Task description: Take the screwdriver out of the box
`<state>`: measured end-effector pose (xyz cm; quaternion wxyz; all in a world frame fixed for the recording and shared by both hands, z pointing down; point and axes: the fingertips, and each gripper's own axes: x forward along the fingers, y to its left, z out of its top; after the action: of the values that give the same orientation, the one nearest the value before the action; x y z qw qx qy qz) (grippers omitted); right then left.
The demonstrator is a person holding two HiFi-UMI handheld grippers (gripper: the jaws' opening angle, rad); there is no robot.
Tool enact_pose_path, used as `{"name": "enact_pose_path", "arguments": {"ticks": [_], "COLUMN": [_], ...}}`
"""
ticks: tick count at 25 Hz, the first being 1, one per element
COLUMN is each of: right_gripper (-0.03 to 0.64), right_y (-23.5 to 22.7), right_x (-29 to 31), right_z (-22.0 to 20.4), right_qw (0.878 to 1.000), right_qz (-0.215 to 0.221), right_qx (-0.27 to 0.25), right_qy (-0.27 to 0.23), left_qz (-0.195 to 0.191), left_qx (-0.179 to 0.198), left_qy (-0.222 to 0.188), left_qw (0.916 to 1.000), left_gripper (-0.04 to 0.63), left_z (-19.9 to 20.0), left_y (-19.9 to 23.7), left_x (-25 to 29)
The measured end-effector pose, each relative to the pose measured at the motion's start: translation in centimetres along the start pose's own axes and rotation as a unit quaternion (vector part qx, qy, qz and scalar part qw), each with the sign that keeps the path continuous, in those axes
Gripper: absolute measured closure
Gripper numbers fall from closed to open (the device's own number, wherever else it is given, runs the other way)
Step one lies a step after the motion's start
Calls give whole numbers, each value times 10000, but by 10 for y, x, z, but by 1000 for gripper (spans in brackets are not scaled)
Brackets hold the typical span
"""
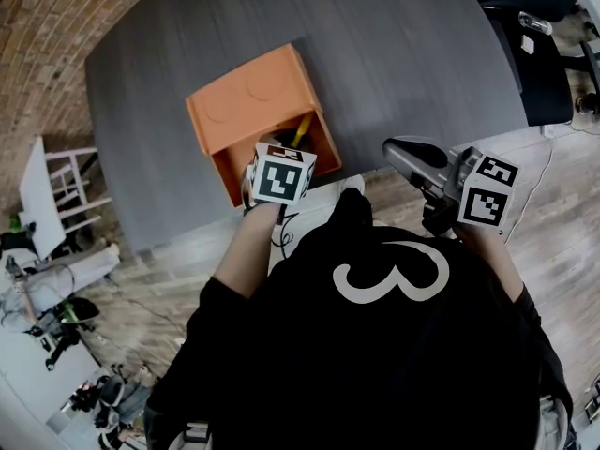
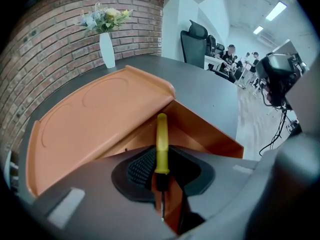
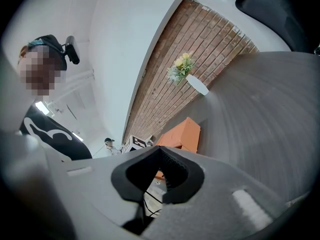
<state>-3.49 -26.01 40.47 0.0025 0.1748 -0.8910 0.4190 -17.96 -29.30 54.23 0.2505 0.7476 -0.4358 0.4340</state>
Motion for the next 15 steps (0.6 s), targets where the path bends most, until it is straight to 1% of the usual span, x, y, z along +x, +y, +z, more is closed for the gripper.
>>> {"name": "enact_pose_path", "arguments": {"ticks": [5,9,12,15], "right_gripper": [615,615,615,615], "right_y": [2,6,11,17], "right_x": [-4,-5,-6,-9], "right_z": [-4,-8,-12,-19], "right_qw": [10000,9999,9998,9996], "right_qz": [58,94,157,234], "right_qx": [23,-3,-17,-65], "right_qy": [9,57,74,109], "left_qz": [22,185,272,456], "left_qx": [-63,124,172,402], "left_qy": [74,109,48,-67], "left_qw": [10000,9997,9995,9981], "left_gripper": [500,500,500,500], "left_z": [-3,-5,-6,-5], "left_y": [0,0,-2,-3], "left_x": [-2,-10,-17,-26]}}
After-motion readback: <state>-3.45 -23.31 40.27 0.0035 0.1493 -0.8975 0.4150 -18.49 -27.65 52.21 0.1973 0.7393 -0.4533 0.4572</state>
